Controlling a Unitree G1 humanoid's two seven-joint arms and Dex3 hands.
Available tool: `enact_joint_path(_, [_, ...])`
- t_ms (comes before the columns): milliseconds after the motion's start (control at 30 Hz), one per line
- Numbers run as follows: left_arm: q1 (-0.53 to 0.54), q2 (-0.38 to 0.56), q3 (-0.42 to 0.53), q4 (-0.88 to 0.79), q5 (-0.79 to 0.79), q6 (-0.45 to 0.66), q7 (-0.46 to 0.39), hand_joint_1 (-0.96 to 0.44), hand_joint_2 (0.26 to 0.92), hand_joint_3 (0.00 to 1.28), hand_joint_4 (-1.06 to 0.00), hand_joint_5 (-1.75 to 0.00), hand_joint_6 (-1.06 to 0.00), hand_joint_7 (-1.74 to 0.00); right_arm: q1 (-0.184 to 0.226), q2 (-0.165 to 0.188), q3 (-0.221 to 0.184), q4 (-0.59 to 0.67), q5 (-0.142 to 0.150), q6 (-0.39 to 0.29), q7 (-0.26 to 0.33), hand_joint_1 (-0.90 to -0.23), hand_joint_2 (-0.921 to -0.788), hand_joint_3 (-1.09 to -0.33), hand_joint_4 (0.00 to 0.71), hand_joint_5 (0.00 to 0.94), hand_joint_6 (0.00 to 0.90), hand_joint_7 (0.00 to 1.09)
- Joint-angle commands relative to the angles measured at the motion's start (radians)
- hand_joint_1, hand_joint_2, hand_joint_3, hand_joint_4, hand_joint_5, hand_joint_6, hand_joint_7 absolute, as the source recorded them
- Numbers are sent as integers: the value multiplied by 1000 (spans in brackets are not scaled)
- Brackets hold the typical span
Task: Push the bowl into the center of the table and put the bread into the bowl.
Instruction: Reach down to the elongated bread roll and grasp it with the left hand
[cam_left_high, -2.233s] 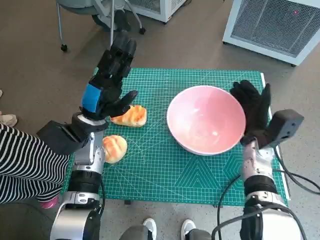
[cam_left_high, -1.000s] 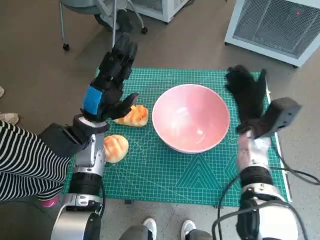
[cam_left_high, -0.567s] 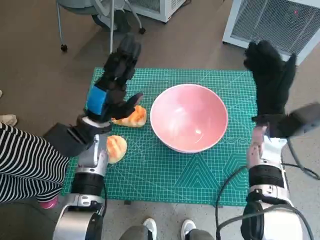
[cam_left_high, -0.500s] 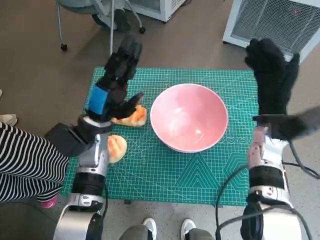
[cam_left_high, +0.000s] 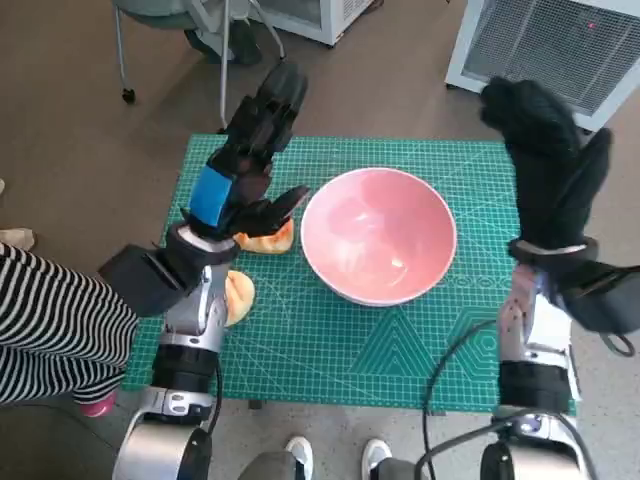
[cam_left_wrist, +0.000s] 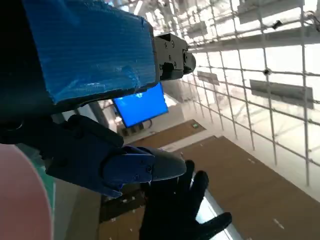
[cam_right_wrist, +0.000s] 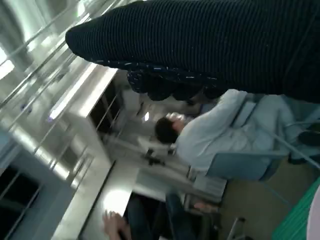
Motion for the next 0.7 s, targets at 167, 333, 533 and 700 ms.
enact_joint_path(167, [-36,15,-15,-42,1,17,-25,-661,921,443,-36,-10,1,-318,37,-15,28,-49,-28,45,-22,-738,-921,-639,164,19,164,280])
enact_joint_path(333, [-44,35,-9,-37,-3,12,-48,-664,921,444,-41,-13,1,-324,38,-11,35,-61,-22,68,-28,-734,-921,-639,171,19,165,284])
enact_joint_path(533, [-47,69,4,-35,-5,3,-71,-678,921,416,-44,-16,1,-333,36,-3,38,-63,-5,81,-25,-724,-921,-639,178,19,164,288])
enact_joint_path(700, [-55,116,16,-12,8,-22,-95,-696,921,404,-47,-19,1,-343,38,2,39,-66,-2,88,-28,-725,-921,-636,182,18,160,289])
